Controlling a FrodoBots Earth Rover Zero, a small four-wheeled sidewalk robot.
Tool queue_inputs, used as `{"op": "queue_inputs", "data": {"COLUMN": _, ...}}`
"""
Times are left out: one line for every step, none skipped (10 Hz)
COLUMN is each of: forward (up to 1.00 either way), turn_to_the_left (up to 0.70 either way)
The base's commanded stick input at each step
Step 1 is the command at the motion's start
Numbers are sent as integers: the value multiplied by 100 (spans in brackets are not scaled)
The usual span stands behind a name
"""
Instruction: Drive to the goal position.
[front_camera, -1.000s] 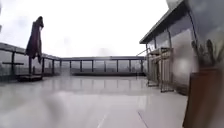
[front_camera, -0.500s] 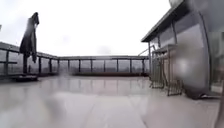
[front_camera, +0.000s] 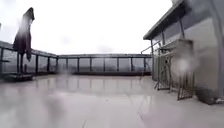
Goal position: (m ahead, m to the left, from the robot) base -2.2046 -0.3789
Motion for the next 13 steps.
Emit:
{"op": "queue_inputs", "data": {"forward": 70, "turn_to_the_left": 0}}
{"op": "queue_inputs", "data": {"forward": 70, "turn_to_the_left": 0}}
{"op": "queue_inputs", "data": {"forward": 70, "turn_to_the_left": 0}}
{"op": "queue_inputs", "data": {"forward": 70, "turn_to_the_left": 0}}
{"op": "queue_inputs", "data": {"forward": 70, "turn_to_the_left": 0}}
{"op": "queue_inputs", "data": {"forward": 70, "turn_to_the_left": 0}}
{"op": "queue_inputs", "data": {"forward": 70, "turn_to_the_left": 0}}
{"op": "queue_inputs", "data": {"forward": 70, "turn_to_the_left": 0}}
{"op": "queue_inputs", "data": {"forward": 70, "turn_to_the_left": 0}}
{"op": "queue_inputs", "data": {"forward": 70, "turn_to_the_left": 0}}
{"op": "queue_inputs", "data": {"forward": 70, "turn_to_the_left": 0}}
{"op": "queue_inputs", "data": {"forward": 70, "turn_to_the_left": 0}}
{"op": "queue_inputs", "data": {"forward": 70, "turn_to_the_left": 0}}
